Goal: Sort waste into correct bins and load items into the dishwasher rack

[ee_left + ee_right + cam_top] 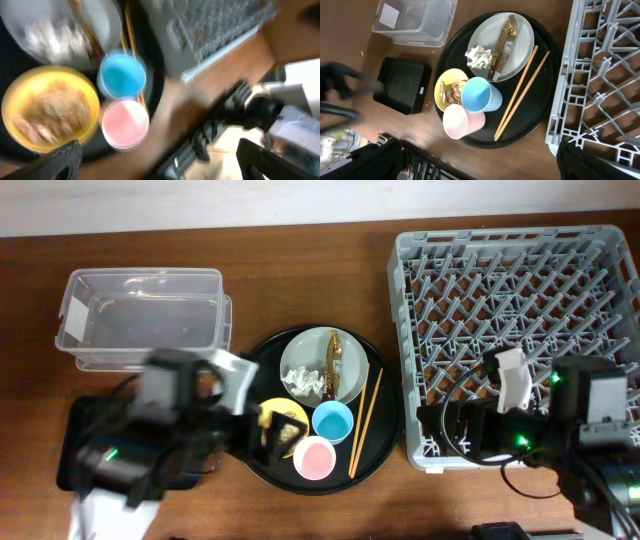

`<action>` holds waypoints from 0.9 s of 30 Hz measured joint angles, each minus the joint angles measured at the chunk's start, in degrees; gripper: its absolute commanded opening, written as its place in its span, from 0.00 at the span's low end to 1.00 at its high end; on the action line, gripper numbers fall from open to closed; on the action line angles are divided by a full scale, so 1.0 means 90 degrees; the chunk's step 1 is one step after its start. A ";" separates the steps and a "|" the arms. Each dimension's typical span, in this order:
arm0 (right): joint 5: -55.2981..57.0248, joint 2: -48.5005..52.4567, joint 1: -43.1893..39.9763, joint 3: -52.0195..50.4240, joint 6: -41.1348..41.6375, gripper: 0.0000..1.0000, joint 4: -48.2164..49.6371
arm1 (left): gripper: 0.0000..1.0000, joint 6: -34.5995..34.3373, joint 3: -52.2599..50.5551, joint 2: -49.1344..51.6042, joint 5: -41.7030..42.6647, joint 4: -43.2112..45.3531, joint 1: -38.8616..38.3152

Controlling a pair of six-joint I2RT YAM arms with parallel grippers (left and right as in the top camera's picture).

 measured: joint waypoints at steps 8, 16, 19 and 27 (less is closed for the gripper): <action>-0.0034 0.0036 0.0000 0.0007 0.0000 0.99 -0.0311 | 0.56 -0.1571 -0.0578 0.2118 -0.2936 -0.0017 -0.2458; -0.0034 0.0036 -0.0002 0.0007 0.0000 0.99 -0.0376 | 0.00 -0.1887 -0.0755 0.2985 -0.3485 0.0420 -0.2540; -0.0036 0.0036 -0.0002 0.0007 0.0002 0.99 -0.0376 | 0.00 -0.1906 -0.0775 0.2992 -0.3478 0.0418 -0.2540; -0.0036 0.0036 0.0000 0.0010 0.0000 0.99 -0.0381 | 0.00 -0.1802 -0.0770 0.2613 -0.3225 -0.0333 -0.2528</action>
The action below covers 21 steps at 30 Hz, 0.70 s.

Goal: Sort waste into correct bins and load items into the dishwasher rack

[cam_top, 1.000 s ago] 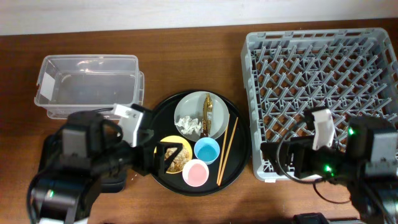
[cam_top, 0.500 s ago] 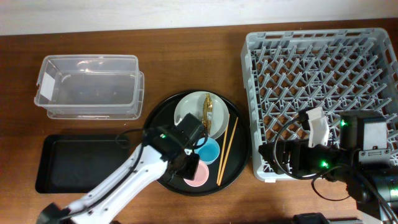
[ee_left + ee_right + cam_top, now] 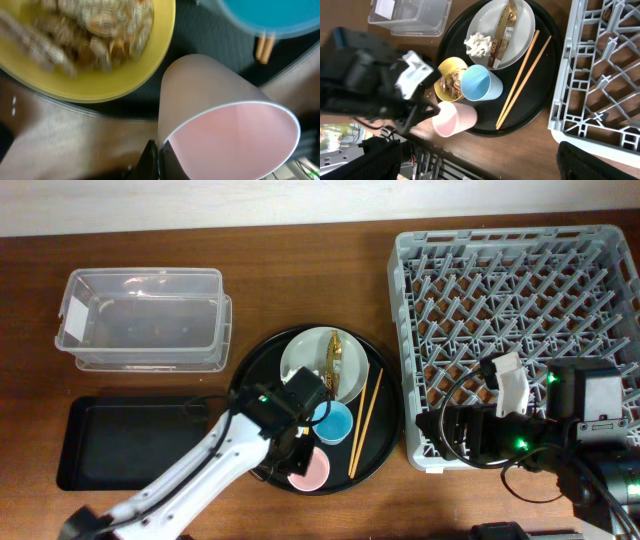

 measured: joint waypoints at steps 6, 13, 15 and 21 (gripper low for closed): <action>-0.0010 0.0000 0.0000 0.0007 -0.0053 0.94 0.0126 | 0.00 0.0712 0.0988 -0.1370 0.1549 -0.0277 0.1115; -0.2142 0.0109 0.0253 0.0036 -0.0852 0.90 0.1120 | 0.00 0.1489 0.1695 -0.2154 0.5464 0.1440 0.3150; -0.2761 0.0272 0.0663 0.0058 -0.0855 0.90 0.1622 | 0.00 0.1552 0.1695 -0.1967 0.6103 0.1452 0.3213; -0.3439 0.0763 0.1265 0.0061 -0.0792 0.91 0.2722 | 0.00 0.1819 0.1688 -0.1428 0.7453 0.1467 0.3225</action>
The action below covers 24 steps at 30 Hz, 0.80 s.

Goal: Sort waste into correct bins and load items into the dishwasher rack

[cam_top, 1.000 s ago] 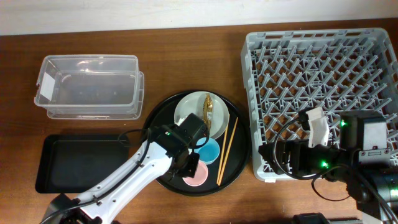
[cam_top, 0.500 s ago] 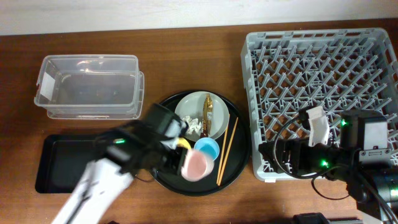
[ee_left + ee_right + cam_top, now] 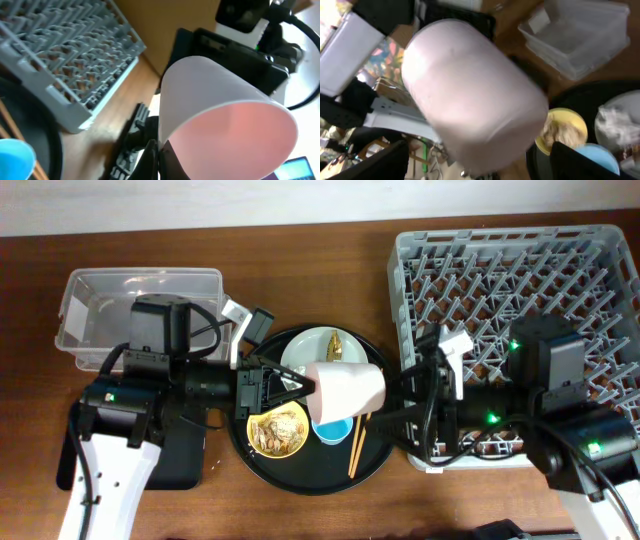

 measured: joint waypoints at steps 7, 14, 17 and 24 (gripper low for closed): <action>-0.0663 0.0017 0.0359 0.0000 0.0032 0.87 0.0901 | 0.00 0.0056 0.0000 0.0000 0.0889 0.0172 -0.0002; -0.0731 0.0044 0.0636 0.0000 0.0080 0.67 0.1124 | 0.00 0.0070 0.0000 0.0000 0.1212 0.0172 -0.0002; -0.0724 0.0046 0.0641 0.0000 0.0097 0.86 0.1124 | 0.00 0.0070 0.0000 0.0000 0.1226 0.0172 -0.0002; -0.0702 0.0046 0.0670 0.0000 0.0289 0.68 0.1362 | 0.00 0.0068 0.0000 0.0000 0.1037 0.0175 -0.0102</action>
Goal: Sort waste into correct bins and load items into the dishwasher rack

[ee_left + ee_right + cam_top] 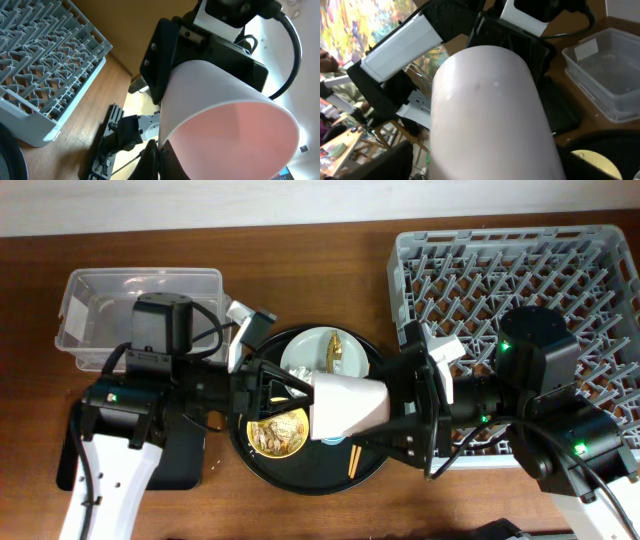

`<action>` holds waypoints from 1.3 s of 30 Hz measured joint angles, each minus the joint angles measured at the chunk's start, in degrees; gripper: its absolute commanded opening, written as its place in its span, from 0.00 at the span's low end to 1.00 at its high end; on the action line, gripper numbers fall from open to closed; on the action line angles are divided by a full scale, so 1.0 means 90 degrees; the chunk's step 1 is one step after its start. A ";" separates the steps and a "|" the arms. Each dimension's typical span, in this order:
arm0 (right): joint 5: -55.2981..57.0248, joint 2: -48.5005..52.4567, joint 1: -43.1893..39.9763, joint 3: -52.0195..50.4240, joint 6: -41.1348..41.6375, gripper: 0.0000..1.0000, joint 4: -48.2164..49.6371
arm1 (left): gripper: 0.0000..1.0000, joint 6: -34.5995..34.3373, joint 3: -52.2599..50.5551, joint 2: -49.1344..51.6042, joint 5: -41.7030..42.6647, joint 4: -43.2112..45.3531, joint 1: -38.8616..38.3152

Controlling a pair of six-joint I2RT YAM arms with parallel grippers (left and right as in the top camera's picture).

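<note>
The pink cup (348,406) lies on its side in the air above the black round tray (372,472). My left gripper (311,394) is shut on its rim, which the left wrist view shows pinched between the fingers (159,150). My right gripper (420,412) is open, one finger on each side of the cup's closed end. In the right wrist view the cup (490,115) fills the frame between the wide-spread fingers (390,160). The grey dishwasher rack (500,270) stands at the right.
On the tray are a yellow bowl of food (275,430), a white plate (345,360) with a gold wrapper, a mostly hidden blue cup (335,440) and chopsticks (352,465). A clear bin (140,315) sits at back left, a black bin (70,450) at front left.
My right gripper has moved in from beside the cup's closed end, and its open fingers now straddle the cup. The left gripper still holds the rim in almost the same place.
At first the pink cup stood on the tray with both arms drawn back. Then my left gripper was shut on its rim, still on the tray. Then the cup was held sideways above the tray, facing the right gripper, which now surrounds it.
</note>
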 measured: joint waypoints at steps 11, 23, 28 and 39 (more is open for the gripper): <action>0.1455 -0.0401 -0.1651 0.0032 0.0124 0.53 -0.1579 | 1.00 0.0046 -0.0005 -0.0002 -0.1292 -0.0488 -0.0022; 0.6370 0.0573 -0.3099 0.0032 0.0818 0.52 -0.5168 | 1.00 0.0046 -0.0010 0.0000 -0.4333 -0.1455 -0.0032; 0.6749 0.1744 -0.2416 0.0032 0.0843 0.52 -0.4371 | 1.00 0.0046 -0.0010 0.0000 -0.5068 -0.1477 -0.0323; 0.7240 0.3118 -0.1790 0.0041 0.1120 0.83 -0.4044 | 0.89 -0.0369 -0.0010 0.0240 -0.7128 -0.1651 -0.1605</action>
